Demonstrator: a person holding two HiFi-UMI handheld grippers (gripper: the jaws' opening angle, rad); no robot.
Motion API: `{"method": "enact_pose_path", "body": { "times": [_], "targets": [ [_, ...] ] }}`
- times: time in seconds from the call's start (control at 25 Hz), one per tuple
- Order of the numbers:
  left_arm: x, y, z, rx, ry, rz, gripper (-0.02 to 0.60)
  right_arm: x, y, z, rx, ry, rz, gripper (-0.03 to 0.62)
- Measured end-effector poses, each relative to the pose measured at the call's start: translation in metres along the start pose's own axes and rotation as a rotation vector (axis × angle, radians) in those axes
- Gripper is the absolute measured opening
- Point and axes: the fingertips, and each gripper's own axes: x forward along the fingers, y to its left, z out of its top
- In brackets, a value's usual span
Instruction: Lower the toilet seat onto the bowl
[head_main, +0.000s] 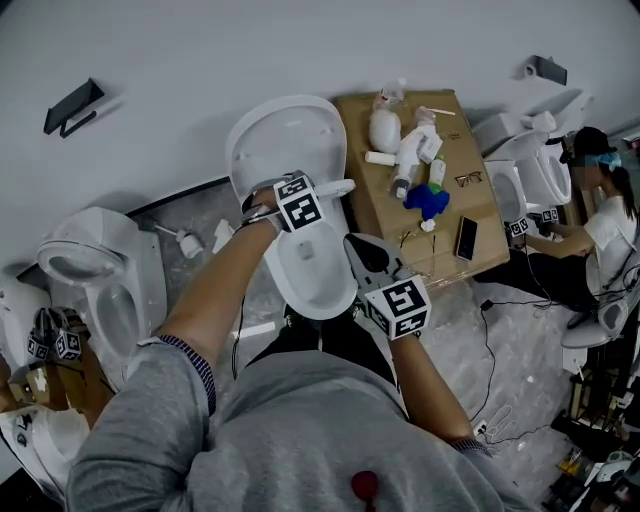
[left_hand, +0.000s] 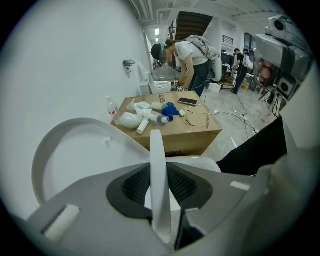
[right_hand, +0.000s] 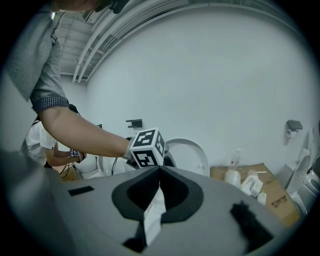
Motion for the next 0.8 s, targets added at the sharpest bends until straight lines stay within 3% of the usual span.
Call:
{"method": "enact_pose_path", "body": {
  "times": [0.8],
  "targets": [
    [0.007,-0.058,0.002,-0.025,-0.008,-0.036,0.117,-0.02,-0.001,-0.038,0.06,0.015,-0.004,0.014]
  ]
}}
